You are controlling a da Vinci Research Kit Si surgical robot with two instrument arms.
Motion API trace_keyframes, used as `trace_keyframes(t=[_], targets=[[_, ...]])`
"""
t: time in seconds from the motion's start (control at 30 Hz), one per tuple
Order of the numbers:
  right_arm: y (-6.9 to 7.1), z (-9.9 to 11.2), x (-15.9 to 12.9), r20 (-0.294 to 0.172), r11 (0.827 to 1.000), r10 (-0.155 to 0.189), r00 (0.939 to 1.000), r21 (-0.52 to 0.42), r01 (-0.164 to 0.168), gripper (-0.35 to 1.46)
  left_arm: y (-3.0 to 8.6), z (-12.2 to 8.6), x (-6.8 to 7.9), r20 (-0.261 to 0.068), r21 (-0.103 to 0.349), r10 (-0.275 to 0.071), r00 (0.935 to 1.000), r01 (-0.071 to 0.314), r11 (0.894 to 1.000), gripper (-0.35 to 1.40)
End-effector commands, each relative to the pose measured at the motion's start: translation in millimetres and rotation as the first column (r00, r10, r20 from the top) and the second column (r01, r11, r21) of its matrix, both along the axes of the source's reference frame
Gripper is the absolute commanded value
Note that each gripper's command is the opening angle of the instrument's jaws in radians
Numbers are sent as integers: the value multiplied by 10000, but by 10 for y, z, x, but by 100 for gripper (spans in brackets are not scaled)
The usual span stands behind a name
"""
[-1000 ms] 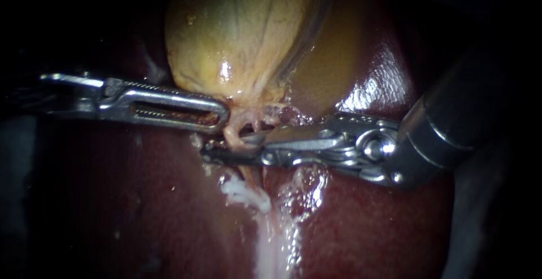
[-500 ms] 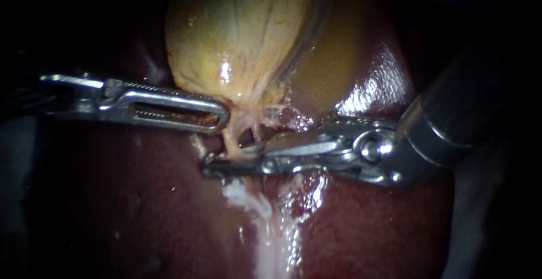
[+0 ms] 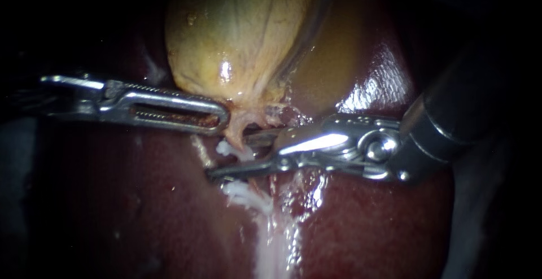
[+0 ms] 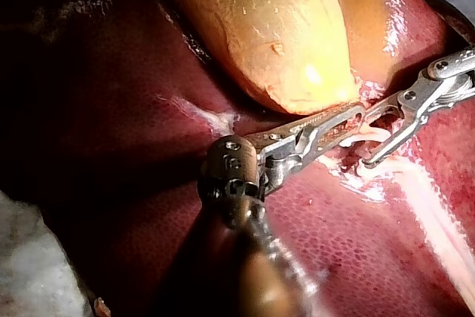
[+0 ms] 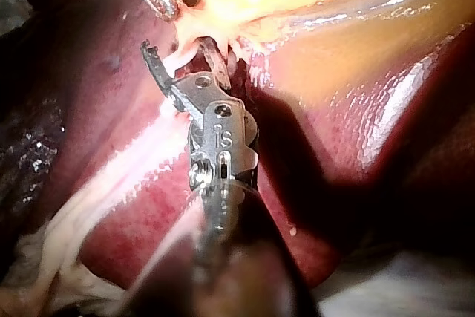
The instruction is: Going back third clip left tube
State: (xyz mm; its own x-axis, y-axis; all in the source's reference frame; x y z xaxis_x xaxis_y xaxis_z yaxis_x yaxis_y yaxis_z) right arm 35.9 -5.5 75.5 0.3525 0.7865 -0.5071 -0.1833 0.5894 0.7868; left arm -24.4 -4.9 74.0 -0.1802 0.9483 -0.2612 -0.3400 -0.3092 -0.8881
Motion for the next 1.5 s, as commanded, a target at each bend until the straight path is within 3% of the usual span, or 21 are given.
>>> trace_keyframes(t=[0.03, 0.1, 0.33, 0.73, 1.5], targets=[[0, -1, -1, -5, 10000, 2, 10000, 22, -2, 49, 0, -1, 0, 0, 1, 5, 10000, -5, 10000, -35], [0, -1, -1, 6, 10000, 19, 10000, 9, -19, 49, 0, -1, 0, 1, 1, 6, 10000, -6, 10000, -35], [-9, -9, -2, -255, 9992, -389, 9989, -27, 388, 49, 0, -1, 1, 3, 3, 9, 10000, -9, 10000, -35], [-15, -19, -29, -618, 9942, -997, 9931, -460, 970, 49, 0, -1, 2, 8, 4, 15, 10000, -15, 10000, -35], [-3, -29, -48, -760, 9936, -1033, 9917, -530, 994, 50, 0, -2, 3, 8, 5, 17, 10000, -17, 10000, -35]])
